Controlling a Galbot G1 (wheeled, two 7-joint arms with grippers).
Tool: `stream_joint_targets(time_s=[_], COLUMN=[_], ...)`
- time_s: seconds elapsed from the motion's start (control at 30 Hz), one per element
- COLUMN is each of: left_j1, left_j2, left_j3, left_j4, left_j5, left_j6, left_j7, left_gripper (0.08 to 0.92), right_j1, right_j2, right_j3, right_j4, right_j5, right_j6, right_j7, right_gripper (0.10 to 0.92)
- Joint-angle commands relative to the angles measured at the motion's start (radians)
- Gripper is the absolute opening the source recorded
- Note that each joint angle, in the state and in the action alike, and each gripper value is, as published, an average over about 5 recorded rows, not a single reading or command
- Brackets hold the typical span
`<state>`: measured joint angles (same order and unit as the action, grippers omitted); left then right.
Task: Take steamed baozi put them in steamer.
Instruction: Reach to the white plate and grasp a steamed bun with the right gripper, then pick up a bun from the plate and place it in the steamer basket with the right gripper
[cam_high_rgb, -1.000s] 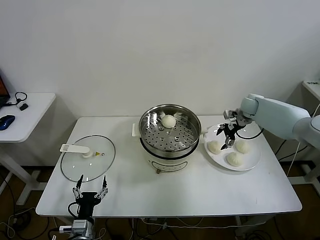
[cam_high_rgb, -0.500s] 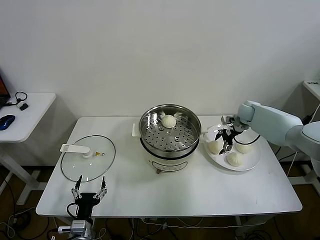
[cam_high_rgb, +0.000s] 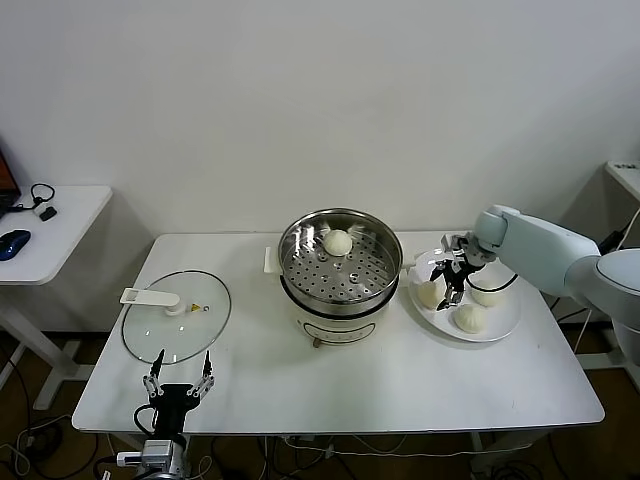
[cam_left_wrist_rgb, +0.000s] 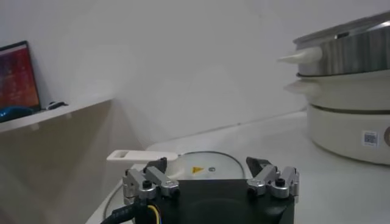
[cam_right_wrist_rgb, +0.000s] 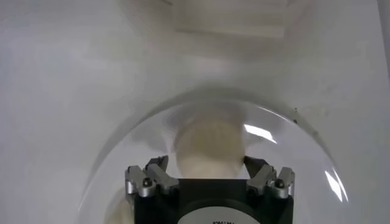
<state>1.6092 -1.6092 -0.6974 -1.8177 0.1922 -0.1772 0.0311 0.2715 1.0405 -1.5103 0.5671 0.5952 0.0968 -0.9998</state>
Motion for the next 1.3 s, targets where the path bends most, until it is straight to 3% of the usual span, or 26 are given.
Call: stream_joint_targets(time_s=[0.03, 0.3, 0.6, 1.1, 1.3], left_j1=[0.001, 0.002, 0.006, 0.012, 0.008], left_j2=[-0.037, -0.036, -0.037, -0.041, -0.041], left_j3=[0.003, 0.004, 0.009, 0.021, 0.029], left_j4=[-0.001, -0.004, -0.016, -0.046, -0.051], left_j5=[0.000, 0.000, 0.000, 0.003, 0.004], left_j6=[-0.002, -0.003, -0.002, 0.006, 0.012], left_j7=[0.000, -0.001, 0.000, 0.003, 0.006], left_gripper=[0.823, 0.823, 0.823, 0.823, 0.823], right_j1=[-0.008, 0.007, 0.154, 0.731, 0.932], right_j2=[0.002, -0.012, -0.068, -0.116, -0.108], right_j3=[0.015, 0.014, -0.101, -0.493, -0.604], right_j4=[-0.010, 0.018, 0.175, 0.509, 0.553], right_j5=[-0.005, -0.010, 0.056, 0.301, 0.356], right_j6=[0.001, 0.001, -0.003, 0.025, 0.056], right_j7=[0.001, -0.001, -0.016, -0.115, -0.188], right_gripper=[0.747, 0.696, 0.696, 0.696, 0.698])
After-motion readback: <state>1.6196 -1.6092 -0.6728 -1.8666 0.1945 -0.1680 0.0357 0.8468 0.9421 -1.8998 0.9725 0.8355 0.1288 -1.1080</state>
